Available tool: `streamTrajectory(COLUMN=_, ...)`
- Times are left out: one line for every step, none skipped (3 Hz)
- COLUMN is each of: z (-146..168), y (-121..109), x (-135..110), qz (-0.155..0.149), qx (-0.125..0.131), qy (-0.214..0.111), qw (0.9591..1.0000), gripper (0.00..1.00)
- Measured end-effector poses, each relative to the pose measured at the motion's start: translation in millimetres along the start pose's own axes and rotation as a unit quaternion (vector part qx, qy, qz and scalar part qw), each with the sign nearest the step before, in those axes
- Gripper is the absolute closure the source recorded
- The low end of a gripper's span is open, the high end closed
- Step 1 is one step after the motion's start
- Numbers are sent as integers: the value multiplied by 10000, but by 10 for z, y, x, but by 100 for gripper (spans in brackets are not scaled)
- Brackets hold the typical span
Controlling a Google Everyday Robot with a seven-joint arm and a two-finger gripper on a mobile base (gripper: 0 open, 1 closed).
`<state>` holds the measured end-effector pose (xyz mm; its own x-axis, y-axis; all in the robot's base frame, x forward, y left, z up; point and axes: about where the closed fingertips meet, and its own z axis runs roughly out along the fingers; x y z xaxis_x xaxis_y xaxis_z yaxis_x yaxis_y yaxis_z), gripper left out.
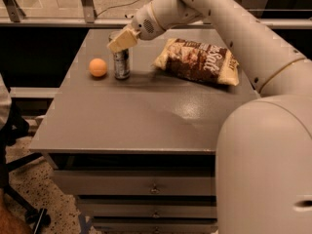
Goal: Move redbull can near orange
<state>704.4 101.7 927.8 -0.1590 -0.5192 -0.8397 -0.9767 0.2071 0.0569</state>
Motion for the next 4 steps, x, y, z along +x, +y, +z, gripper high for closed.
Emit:
streamTrajectory(z=76, y=-36, x=-31, qz=-64, qx=-51, qy=1, qw=10000, gripper=100)
streamTrajectory(z=147, y=-58, x=-72, qz=-143, qx=-123, qy=15, qw=9998, gripper=100)
streamTrajectory(z=223, y=-70, x=-71, qz=-153, qx=-205, qy=15, qw=9997, gripper=100)
streamTrajectory(z=268, y=-74, x=-54, qz=-108, qx=-258, qy=-12, qw=9996, gripper=100)
